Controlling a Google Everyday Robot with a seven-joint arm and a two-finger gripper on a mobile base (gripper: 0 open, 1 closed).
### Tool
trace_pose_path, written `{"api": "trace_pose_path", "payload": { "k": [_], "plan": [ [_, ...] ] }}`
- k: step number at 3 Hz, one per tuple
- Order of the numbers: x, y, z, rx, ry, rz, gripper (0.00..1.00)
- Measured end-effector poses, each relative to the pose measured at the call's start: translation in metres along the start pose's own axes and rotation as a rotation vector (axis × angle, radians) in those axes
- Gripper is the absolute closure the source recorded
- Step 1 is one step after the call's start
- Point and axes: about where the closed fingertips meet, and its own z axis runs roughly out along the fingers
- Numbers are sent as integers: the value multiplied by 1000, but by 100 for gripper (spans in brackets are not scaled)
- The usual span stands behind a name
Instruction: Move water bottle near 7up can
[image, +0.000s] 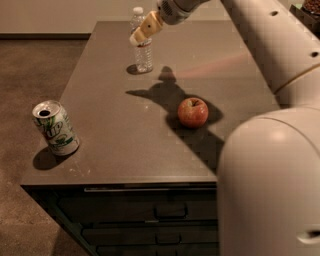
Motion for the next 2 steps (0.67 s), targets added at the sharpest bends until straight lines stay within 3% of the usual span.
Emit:
{"api": "trace_pose_path", "payload": {
  "k": [2],
  "plan": [
    [-26, 3, 50, -36, -15, 26, 0]
  ]
}}
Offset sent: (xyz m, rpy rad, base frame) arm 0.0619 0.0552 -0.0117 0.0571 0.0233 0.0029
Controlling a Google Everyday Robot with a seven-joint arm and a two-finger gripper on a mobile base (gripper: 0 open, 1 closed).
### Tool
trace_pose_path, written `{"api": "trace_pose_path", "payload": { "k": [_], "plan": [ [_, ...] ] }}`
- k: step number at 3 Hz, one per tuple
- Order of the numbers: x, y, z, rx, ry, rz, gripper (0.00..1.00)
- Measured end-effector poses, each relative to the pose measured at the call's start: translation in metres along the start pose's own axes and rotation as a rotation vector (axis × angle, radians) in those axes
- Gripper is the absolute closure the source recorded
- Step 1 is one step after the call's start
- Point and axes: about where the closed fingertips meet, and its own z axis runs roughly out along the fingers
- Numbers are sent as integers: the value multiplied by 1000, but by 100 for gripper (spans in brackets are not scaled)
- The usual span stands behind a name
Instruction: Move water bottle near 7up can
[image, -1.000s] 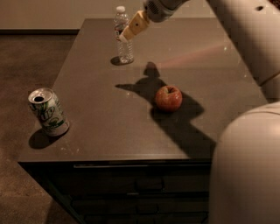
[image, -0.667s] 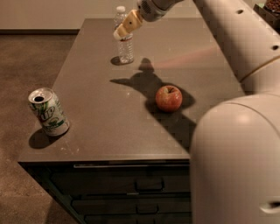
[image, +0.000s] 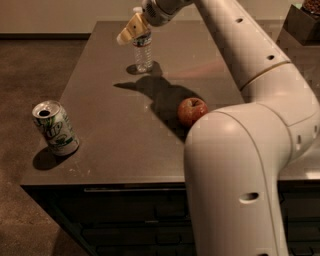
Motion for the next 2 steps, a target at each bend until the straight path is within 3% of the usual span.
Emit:
{"api": "trace_pose_path", "payload": {
  "k": [2],
  "plan": [
    [-12, -5, 19, 16, -9, 16, 43]
  ]
}}
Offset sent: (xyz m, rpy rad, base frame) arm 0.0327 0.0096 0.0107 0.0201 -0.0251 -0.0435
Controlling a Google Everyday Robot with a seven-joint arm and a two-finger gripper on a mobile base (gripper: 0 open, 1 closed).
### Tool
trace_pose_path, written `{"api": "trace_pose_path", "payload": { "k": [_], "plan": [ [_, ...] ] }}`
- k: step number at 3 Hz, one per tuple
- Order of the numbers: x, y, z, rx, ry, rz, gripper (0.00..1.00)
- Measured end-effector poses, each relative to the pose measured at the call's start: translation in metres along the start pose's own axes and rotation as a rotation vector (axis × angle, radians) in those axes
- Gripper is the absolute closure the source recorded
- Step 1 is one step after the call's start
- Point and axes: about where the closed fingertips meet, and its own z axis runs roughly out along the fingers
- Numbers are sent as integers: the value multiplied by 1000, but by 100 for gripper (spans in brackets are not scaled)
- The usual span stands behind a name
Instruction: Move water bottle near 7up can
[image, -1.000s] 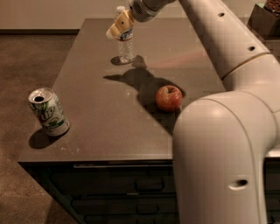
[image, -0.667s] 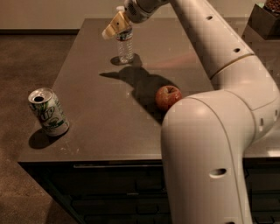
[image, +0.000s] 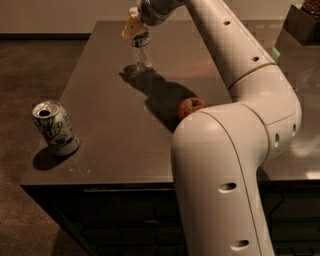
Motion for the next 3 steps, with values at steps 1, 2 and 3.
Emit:
{"api": "trace_pose_path", "payload": {
  "k": [1, 2, 3],
  "plan": [
    [-6, 4, -4, -3, -2, -14, 65],
    [-15, 25, -28, -55, -33, -60, 95],
    [-11, 54, -54, -114, -54, -118, 100]
  ]
}}
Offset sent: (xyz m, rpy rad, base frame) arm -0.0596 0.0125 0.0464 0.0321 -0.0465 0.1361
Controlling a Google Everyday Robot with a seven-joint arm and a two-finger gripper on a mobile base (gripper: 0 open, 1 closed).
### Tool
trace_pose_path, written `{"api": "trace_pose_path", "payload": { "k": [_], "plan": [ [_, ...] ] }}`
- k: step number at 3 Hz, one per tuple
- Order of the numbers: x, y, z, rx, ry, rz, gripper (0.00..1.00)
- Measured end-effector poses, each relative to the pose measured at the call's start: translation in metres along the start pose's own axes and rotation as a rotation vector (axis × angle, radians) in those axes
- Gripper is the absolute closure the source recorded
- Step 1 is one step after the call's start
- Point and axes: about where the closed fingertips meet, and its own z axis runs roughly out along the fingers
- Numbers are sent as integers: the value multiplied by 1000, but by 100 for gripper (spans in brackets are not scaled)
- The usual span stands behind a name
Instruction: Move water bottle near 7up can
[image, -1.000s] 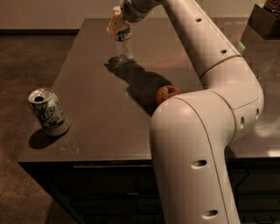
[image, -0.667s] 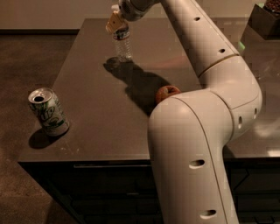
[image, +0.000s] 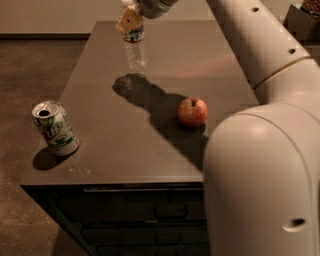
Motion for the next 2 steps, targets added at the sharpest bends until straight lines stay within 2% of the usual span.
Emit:
{"api": "trace_pose_path", "payload": {
  "k": [1, 2],
  "plan": [
    [14, 35, -22, -65, -9, -53, 100],
    [39, 86, -38, -192, -3, -141, 100]
  ]
}}
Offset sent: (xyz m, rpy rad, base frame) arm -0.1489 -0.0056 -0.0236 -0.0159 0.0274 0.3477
